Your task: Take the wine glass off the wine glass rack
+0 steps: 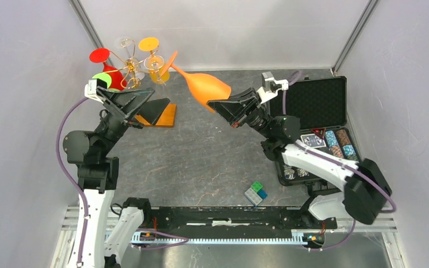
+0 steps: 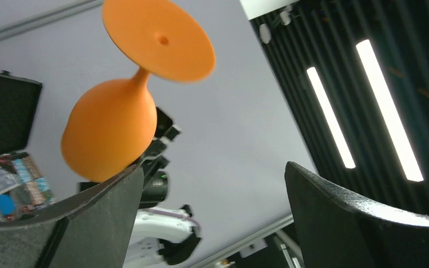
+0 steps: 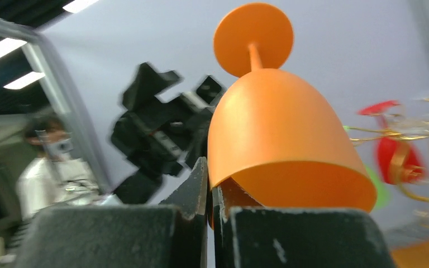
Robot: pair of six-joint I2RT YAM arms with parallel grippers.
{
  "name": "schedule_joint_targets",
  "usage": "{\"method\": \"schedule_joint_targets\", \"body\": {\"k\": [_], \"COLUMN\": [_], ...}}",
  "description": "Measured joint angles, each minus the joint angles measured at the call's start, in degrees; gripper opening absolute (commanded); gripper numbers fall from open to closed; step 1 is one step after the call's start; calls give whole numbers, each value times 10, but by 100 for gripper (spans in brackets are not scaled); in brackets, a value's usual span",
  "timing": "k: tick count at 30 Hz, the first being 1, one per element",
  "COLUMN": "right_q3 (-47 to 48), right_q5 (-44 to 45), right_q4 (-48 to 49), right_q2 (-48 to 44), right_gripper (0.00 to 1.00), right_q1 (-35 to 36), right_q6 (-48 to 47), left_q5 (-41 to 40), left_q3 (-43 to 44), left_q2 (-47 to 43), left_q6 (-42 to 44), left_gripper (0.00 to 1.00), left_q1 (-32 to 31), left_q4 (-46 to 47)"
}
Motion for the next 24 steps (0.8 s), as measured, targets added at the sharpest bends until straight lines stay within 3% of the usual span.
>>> {"method": "schedule_joint_targets", "body": {"k": [4,9,16,24], "right_q3": [5,78,214,276], "right_q5": [43,142,305,323], "right_q4": [-190,-487,-877,-1075], "right_q2": [-71,-105,-57,66], "right_gripper": [0,0,0,0], "right_q1": [-10,-11,-14,-87], "right_q6": [-124,-306,-478,-558], "left_q5": [27,36,-72,-133], "left_q3": [13,73,114,111], "left_q2": [9,26,27,42], "left_q6": [97,315,567,664], "left_gripper": [100,100,100,100], "left_q1": [0,0,-1,-1], "left_q4": [-41,-206,-416,-511]}}
